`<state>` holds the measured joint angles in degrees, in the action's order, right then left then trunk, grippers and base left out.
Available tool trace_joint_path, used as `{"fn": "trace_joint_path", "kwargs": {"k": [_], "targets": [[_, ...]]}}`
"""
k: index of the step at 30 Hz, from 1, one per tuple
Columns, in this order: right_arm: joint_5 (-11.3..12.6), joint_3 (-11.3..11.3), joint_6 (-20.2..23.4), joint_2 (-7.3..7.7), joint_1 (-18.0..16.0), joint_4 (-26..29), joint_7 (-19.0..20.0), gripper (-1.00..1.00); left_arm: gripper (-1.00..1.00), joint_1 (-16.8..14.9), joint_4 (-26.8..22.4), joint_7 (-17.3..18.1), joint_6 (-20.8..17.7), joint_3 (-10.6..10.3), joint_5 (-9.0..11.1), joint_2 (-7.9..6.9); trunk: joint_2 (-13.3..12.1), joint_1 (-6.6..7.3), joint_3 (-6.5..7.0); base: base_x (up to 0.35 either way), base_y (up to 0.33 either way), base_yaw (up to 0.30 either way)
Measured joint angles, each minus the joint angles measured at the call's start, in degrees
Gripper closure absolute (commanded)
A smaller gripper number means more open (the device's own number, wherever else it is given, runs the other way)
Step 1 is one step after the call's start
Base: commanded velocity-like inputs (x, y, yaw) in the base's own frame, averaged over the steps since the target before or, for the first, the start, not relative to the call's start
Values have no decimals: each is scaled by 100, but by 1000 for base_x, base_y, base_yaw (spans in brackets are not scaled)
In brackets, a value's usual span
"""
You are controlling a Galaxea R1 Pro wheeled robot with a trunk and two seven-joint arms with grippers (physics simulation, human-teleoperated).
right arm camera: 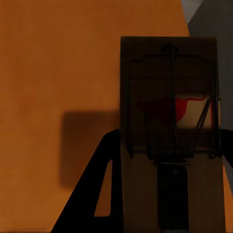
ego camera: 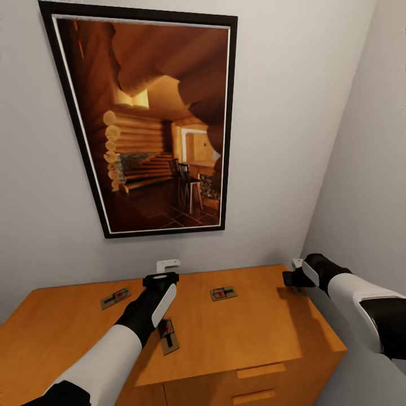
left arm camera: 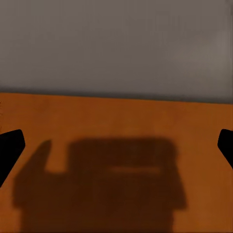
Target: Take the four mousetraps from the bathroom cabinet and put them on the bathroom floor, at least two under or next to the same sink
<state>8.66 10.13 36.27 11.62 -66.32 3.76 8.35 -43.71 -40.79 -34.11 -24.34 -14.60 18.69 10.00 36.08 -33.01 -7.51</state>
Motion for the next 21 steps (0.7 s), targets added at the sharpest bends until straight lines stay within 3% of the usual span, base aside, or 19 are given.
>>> {"fn": "trace_joint_path", "kwargs": {"k": [21], "targets": [[-19, 9, 0, -67, 0, -2, 3, 100, -100, 0, 5, 0, 0, -2, 0, 0, -845, 462, 379, 0, 0, 0]]}}
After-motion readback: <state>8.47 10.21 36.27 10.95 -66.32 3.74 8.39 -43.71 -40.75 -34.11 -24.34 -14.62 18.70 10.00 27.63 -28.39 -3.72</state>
